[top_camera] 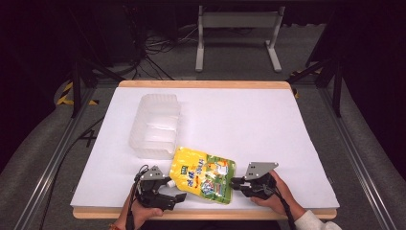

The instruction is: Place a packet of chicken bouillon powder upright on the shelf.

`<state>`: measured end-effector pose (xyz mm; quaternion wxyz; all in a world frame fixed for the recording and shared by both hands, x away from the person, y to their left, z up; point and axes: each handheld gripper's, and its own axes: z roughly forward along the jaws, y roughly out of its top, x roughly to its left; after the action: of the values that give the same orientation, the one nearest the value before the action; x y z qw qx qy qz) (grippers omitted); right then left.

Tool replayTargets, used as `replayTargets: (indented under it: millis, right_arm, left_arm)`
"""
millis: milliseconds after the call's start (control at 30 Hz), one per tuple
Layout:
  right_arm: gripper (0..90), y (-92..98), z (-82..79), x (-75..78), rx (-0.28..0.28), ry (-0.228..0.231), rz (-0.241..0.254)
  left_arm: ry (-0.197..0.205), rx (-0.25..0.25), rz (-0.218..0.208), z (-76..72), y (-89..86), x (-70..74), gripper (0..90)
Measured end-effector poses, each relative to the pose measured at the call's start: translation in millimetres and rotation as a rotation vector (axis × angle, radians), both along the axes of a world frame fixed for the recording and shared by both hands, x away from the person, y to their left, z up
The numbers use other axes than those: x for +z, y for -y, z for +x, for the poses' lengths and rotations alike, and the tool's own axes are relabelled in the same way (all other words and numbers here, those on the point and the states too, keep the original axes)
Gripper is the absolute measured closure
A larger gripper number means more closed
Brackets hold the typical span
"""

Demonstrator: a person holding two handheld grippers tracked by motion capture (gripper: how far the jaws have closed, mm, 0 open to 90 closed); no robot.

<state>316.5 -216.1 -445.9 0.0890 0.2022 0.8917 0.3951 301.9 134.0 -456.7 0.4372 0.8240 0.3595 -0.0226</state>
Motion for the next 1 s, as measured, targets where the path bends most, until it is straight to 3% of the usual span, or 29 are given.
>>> replayTargets:
  millis: [133, 233, 400, 500, 800, 867, 1000]
  right_arm:
    - [78.1, -0.8, -0.5, -1.1, 0.004, -0.001, -0.013]
    - [78.1, -0.7, -0.4, -1.0, 0.008, 0.002, -0.016]
    - [78.0, -0.8, -0.5, -1.0, 0.015, 0.000, -0.017]
    - [76.6, -2.0, -1.5, -0.4, 0.026, 0.009, -0.030]
    - [76.6, -3.7, -4.9, 0.3, 0.045, 0.027, -0.049]
    - [76.5, -3.8, -5.1, 0.4, 0.045, 0.027, -0.051]
    - [76.6, -4.0, -5.5, 0.3, 0.048, 0.033, -0.052]
  left_arm:
    - [0.003, -0.001, -0.015, 0.6, 9.9, 0.4, 13.2]
    - [-0.015, 0.015, -0.053, 2.0, 12.9, 1.1, 13.8]
    - [-0.013, 0.038, -0.133, 2.5, 13.8, 7.6, 16.0]
    - [0.019, 0.031, -0.140, 2.1, 14.7, 10.4, 17.0]
    - [0.043, 0.040, -0.193, 3.8, 17.2, 14.8, 26.1]
    - [0.049, 0.038, -0.181, 4.4, 20.8, 15.3, 26.5]
    - [0.060, 0.044, -0.200, 5.0, 23.6, 18.7, 29.5]
